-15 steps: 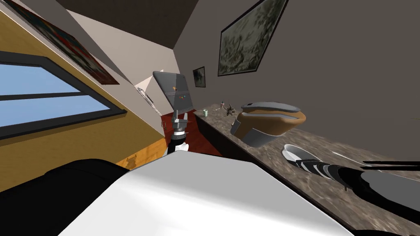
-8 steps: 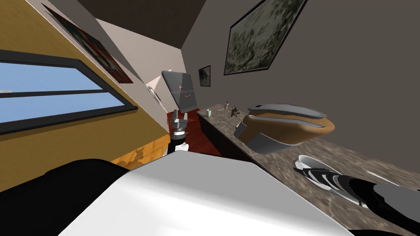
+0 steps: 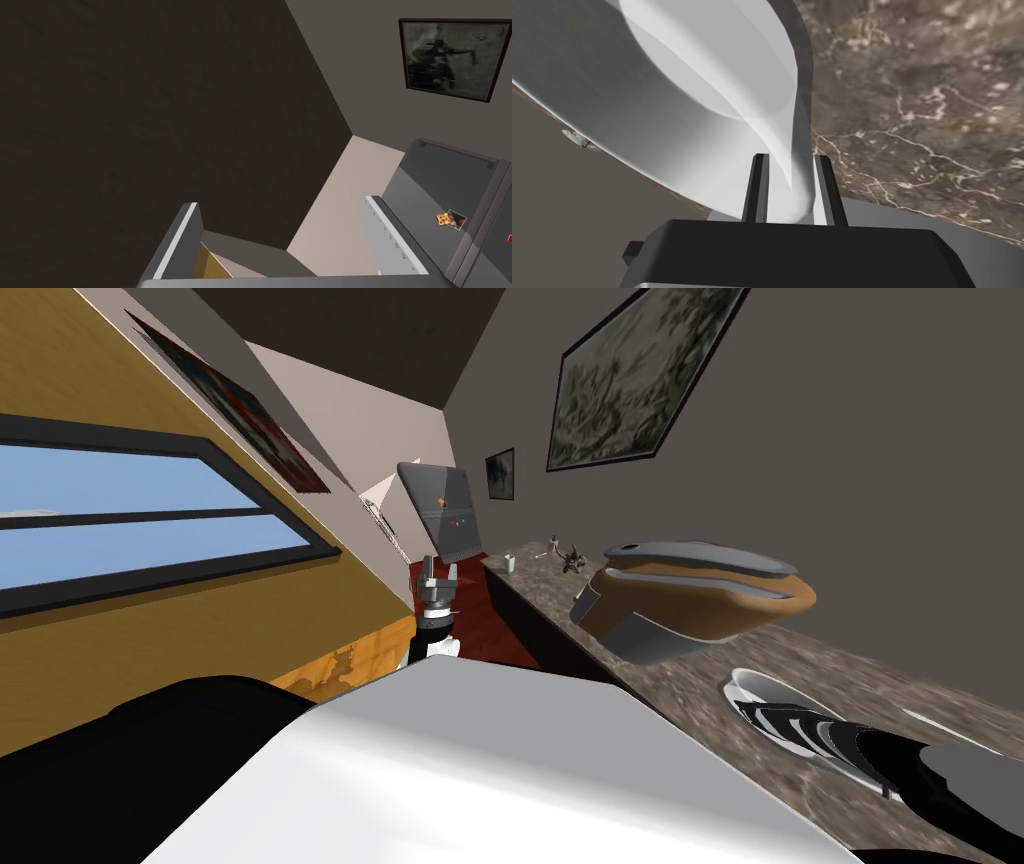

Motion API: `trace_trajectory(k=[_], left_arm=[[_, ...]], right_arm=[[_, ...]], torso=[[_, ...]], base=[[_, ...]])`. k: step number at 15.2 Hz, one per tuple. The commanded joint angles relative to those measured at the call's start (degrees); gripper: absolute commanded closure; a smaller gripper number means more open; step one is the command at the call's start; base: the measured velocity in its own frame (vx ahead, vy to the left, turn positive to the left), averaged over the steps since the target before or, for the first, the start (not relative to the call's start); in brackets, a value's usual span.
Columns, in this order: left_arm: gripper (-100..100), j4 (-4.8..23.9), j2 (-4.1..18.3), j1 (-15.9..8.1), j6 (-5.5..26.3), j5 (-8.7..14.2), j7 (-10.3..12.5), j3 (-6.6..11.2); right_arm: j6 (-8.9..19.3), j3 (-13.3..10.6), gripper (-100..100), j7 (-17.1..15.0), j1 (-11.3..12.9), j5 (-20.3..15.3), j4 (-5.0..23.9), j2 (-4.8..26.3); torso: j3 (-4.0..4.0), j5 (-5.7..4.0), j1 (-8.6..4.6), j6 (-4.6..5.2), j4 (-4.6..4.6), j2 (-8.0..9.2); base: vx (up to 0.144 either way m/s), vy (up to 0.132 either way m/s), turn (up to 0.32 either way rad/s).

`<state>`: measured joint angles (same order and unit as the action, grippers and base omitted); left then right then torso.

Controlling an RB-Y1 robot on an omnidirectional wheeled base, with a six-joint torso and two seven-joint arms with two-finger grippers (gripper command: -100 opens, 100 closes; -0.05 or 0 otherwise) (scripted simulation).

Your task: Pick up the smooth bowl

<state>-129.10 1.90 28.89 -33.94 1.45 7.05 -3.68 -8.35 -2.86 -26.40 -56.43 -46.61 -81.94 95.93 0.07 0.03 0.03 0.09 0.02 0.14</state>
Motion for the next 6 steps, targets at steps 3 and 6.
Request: trace_trajectory(k=[3, 6], left_arm=[[0, 0.0, 0.0, 0.0, 0.0, 0.0, 0.0, 0.0], [0, 0.0, 0.0, 0.0, 0.0, 0.0, 0.0, -0.01]], right_arm=[[-1.2, 2.4, 100, -0.6, -1.1, -0.1, -1.1, 3.2], [-1.9, 1.5, 100, -0.4, 0.2, -0.4, -0.3, 2.8]], torso=[[0.01, 0.05, 0.17, 0.02, 0.0, 0.02], [-0.02, 0.12, 0.26, -0.12, 0.01, -0.05]], base=[[0.018, 0.041, -0.27], [0.013, 0.032, -0.09]])
